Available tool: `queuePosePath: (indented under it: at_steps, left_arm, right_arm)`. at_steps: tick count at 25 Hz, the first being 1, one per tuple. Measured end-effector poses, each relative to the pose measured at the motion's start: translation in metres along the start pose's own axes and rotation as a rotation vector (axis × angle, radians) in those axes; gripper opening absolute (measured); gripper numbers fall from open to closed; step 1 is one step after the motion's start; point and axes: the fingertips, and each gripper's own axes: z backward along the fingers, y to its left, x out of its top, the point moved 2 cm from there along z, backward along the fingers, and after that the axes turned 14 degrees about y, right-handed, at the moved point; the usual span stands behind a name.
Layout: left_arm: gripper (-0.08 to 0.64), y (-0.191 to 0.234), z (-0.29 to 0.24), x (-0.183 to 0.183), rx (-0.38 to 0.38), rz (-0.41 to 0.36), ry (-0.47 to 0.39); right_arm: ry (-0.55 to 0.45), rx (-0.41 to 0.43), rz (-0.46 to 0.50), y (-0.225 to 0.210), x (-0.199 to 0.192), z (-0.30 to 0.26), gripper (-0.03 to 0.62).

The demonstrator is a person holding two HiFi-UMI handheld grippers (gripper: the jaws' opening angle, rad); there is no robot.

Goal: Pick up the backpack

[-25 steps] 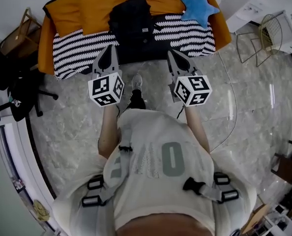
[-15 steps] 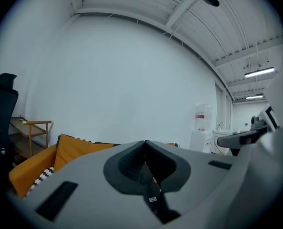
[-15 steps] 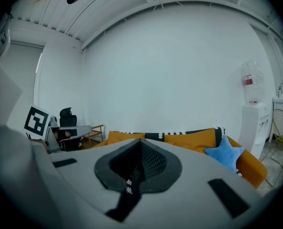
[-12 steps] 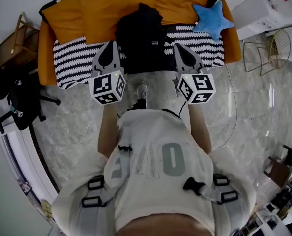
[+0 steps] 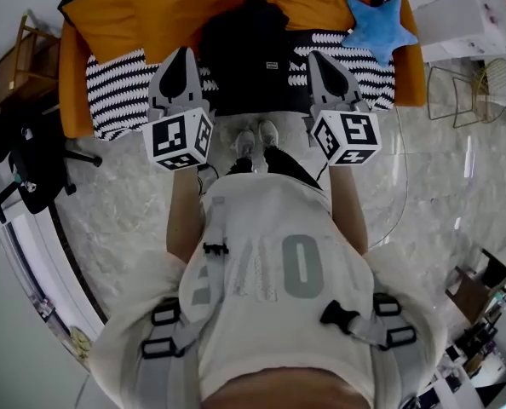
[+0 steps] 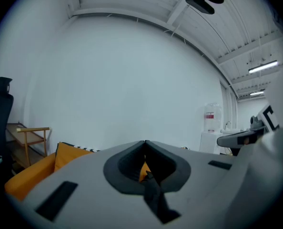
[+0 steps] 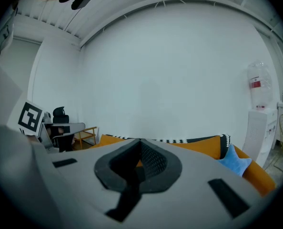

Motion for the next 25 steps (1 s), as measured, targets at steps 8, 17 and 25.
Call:
queuePosePath:
  at_steps: [8,17,25]
  left_arm:
    - [0.020,0.009,0.004,0.021,0.068,0.015,-0.069]
    - [0.237,0.013,-0.003,0.033,0.002,0.050,-0.145]
    - [0.397,0.022,-0.012,0.040,-0.015,0.110,-0.193]
  right_arm:
    - [-0.031,0.016,0.005,-0.007,0.014,-0.008,0.006]
    - [-0.087,0.045,-0.058,-0.018,0.032,-0.016,0.277]
    - [-0.089,0.065,-0.086,-0.038,0.040,-0.016,0.419]
